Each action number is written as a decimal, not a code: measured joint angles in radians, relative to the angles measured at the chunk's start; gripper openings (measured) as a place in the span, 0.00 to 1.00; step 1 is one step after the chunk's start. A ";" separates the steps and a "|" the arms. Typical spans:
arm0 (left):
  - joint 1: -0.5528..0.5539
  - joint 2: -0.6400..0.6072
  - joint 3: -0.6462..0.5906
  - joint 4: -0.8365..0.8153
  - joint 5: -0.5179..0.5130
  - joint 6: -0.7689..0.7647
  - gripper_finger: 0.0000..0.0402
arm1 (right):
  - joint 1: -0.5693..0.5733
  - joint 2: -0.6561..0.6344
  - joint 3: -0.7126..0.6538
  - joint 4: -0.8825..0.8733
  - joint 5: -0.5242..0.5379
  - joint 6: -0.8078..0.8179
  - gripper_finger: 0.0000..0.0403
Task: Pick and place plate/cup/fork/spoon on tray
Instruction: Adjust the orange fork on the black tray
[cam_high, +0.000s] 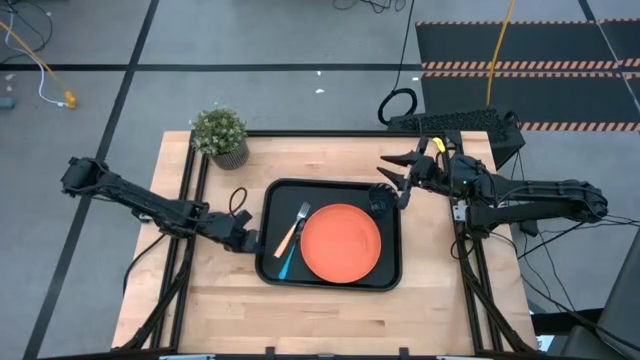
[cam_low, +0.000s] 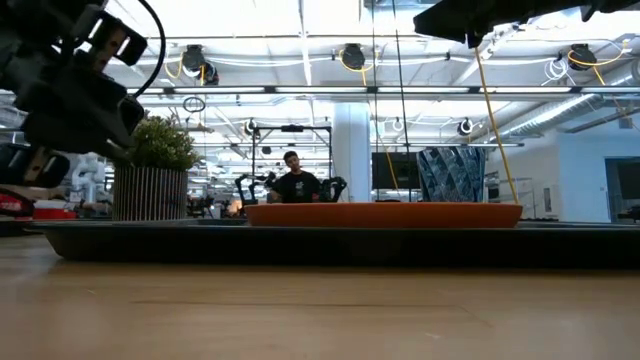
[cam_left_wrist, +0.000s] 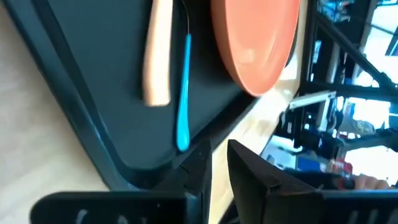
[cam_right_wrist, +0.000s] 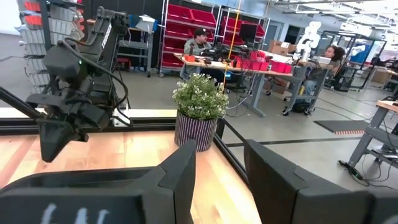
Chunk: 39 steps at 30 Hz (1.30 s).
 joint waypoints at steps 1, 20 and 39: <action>-0.001 -0.004 0.000 -0.006 0.013 -0.001 0.13 | 0.000 0.000 0.000 -0.002 -0.001 0.000 0.32; 0.164 0.017 0.236 -0.178 -0.087 0.599 0.13 | 0.000 0.000 0.000 0.016 0.002 -0.016 0.32; 0.251 0.434 0.468 -0.271 -0.181 0.708 0.13 | -0.085 0.000 -0.019 0.029 0.003 0.018 0.32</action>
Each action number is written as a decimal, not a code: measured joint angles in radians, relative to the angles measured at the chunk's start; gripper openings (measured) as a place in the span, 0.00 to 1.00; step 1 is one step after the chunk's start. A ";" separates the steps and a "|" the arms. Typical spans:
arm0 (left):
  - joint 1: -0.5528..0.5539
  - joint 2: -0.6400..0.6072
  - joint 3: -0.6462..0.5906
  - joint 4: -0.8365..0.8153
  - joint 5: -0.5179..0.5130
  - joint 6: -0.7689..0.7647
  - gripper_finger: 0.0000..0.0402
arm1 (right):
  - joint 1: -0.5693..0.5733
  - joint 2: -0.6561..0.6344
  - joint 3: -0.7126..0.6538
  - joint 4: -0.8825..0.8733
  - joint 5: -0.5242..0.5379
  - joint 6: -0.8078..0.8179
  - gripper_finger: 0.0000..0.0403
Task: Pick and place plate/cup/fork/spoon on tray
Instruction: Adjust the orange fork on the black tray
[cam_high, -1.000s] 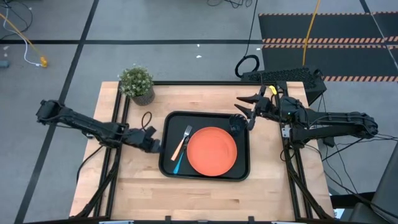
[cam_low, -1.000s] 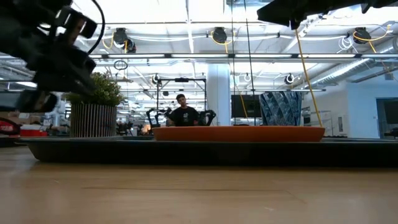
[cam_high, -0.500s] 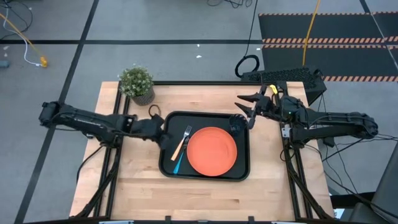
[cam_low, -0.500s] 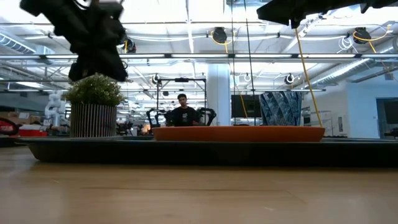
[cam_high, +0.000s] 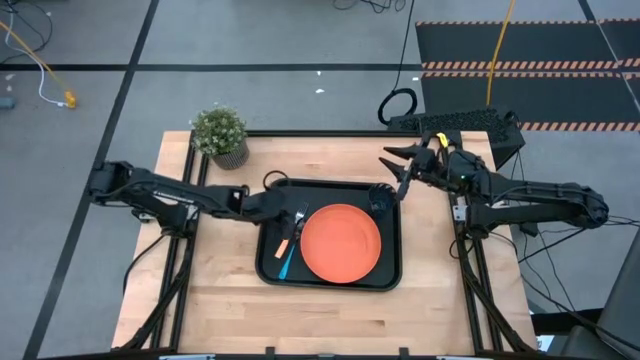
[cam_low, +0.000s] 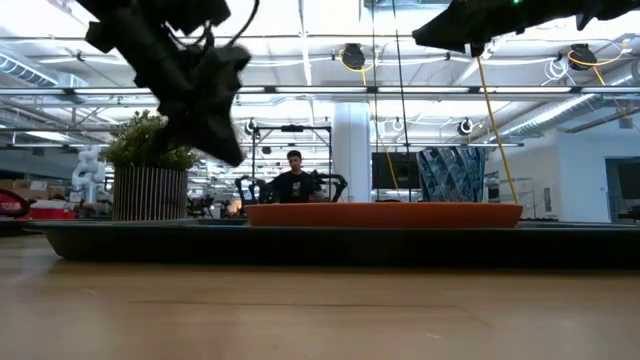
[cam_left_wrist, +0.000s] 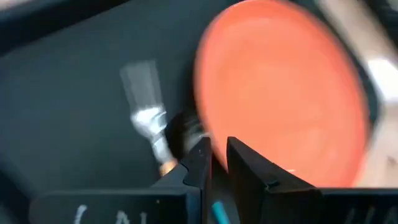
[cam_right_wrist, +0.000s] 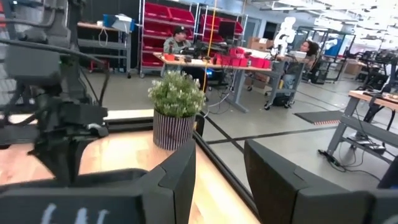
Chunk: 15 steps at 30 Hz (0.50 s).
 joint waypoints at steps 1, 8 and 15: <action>0.006 0.003 0.000 -0.041 0.001 -0.033 0.13 | 0.000 0.000 -0.003 -0.001 0.000 0.000 0.32; -0.014 0.004 0.135 -0.506 -0.097 -0.089 0.13 | 0.000 0.000 -0.005 0.000 -0.002 0.001 0.32; -0.069 0.143 0.352 -0.650 -0.154 -0.097 0.03 | 0.000 0.000 -0.005 0.008 -0.002 0.001 0.32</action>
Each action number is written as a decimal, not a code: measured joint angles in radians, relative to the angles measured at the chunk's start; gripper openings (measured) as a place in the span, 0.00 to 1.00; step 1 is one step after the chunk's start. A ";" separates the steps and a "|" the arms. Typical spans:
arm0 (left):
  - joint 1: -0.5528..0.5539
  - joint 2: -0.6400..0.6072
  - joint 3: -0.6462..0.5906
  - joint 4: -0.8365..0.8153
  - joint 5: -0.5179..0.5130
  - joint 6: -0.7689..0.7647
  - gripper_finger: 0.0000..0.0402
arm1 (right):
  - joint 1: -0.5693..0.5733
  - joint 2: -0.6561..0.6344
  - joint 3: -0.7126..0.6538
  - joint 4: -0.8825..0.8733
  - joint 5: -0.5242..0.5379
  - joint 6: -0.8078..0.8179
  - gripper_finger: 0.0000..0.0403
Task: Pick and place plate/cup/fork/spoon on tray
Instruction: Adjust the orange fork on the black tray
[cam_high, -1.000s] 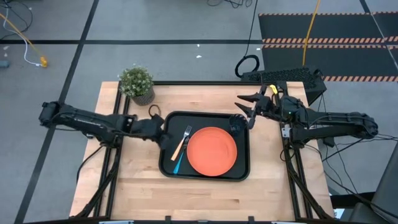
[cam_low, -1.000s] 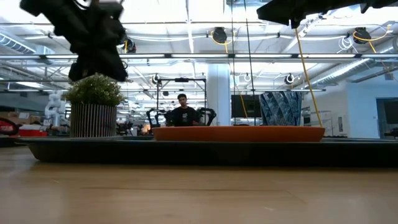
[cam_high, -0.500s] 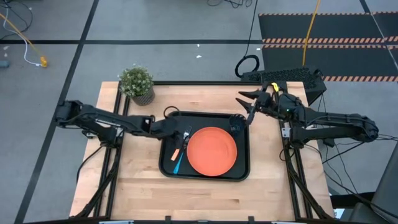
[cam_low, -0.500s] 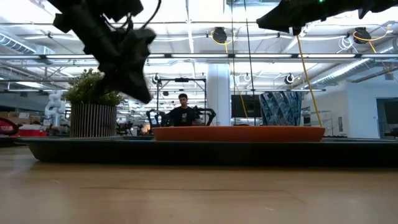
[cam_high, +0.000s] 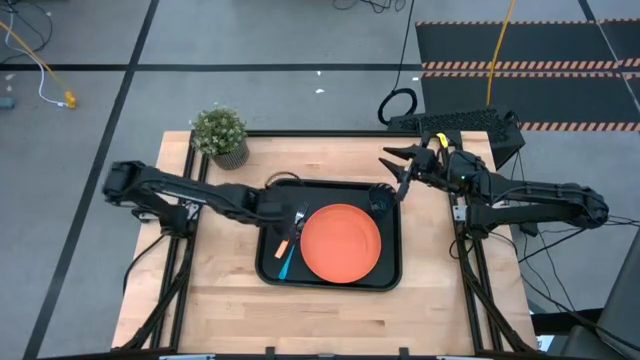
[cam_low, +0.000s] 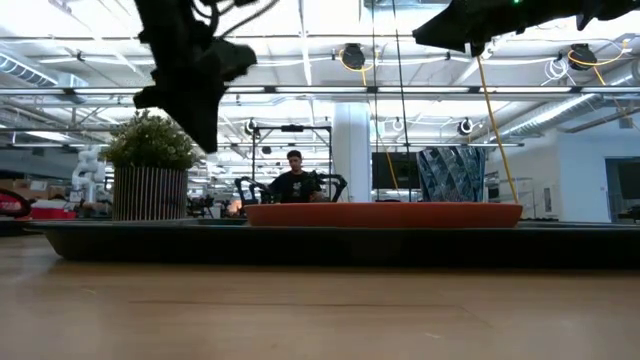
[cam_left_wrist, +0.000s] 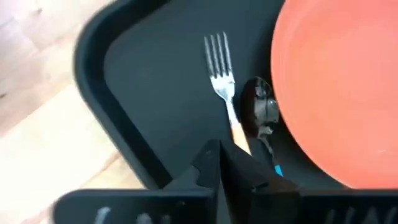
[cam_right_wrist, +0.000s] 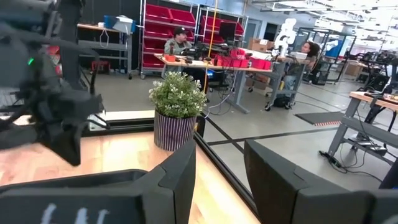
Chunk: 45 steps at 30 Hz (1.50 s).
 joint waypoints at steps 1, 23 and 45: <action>-0.006 0.040 0.030 -0.030 0.001 0.001 0.02 | 0.000 0.000 0.000 0.000 0.000 0.002 0.32; 0.023 0.299 0.156 -0.034 0.177 -0.106 0.52 | 0.001 0.000 -0.001 -0.022 -0.005 0.006 0.32; 0.013 0.388 0.156 -0.048 0.242 -0.118 0.31 | 0.001 -0.030 -0.002 -0.066 -0.005 0.016 0.32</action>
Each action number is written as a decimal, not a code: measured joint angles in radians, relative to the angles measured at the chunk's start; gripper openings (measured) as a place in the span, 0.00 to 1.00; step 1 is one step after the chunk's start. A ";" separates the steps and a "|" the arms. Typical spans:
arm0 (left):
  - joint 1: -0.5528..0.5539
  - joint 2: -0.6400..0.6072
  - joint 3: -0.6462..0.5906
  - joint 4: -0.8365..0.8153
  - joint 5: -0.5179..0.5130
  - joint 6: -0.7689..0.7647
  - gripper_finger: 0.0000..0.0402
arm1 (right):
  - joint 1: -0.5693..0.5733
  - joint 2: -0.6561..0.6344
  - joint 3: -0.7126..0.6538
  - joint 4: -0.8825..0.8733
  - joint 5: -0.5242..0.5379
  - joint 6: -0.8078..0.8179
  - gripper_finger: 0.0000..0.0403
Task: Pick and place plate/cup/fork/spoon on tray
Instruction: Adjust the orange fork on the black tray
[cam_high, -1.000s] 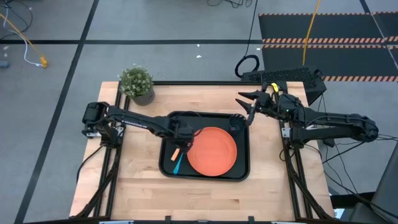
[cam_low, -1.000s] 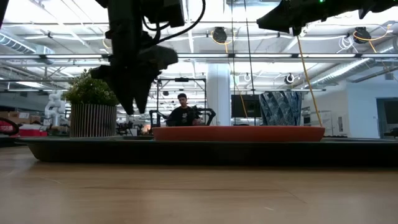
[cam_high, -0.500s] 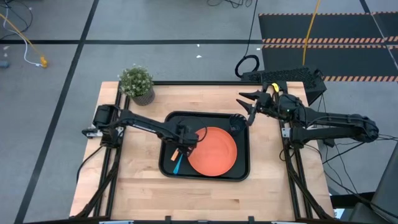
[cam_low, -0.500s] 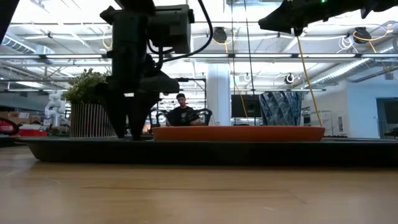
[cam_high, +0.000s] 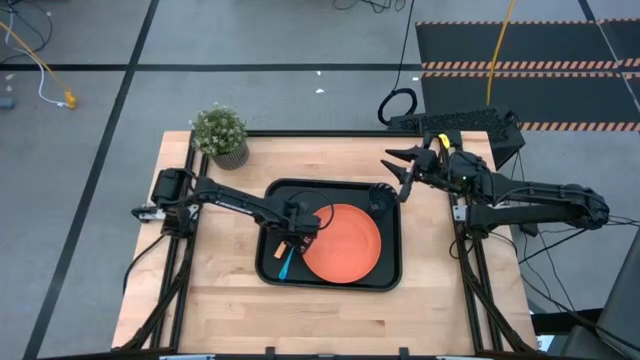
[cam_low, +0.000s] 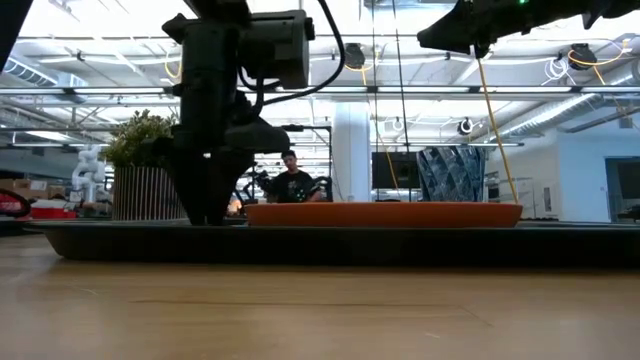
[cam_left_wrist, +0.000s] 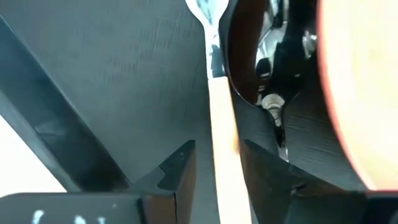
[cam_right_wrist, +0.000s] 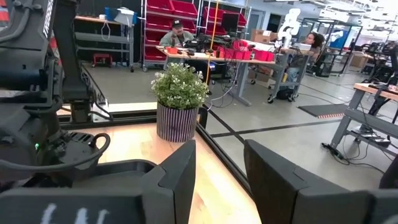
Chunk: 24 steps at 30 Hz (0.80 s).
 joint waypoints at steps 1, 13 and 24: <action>0.000 -0.001 0.000 0.003 0.000 0.000 0.31 | 0.000 0.000 0.000 0.000 0.000 0.000 0.32; 0.000 0.013 -0.001 0.039 0.001 0.019 0.28 | 0.000 0.000 0.000 0.000 0.000 0.001 0.32; 0.003 0.019 -0.001 0.021 0.002 0.030 0.28 | 0.000 0.000 0.000 -0.004 0.000 0.001 0.32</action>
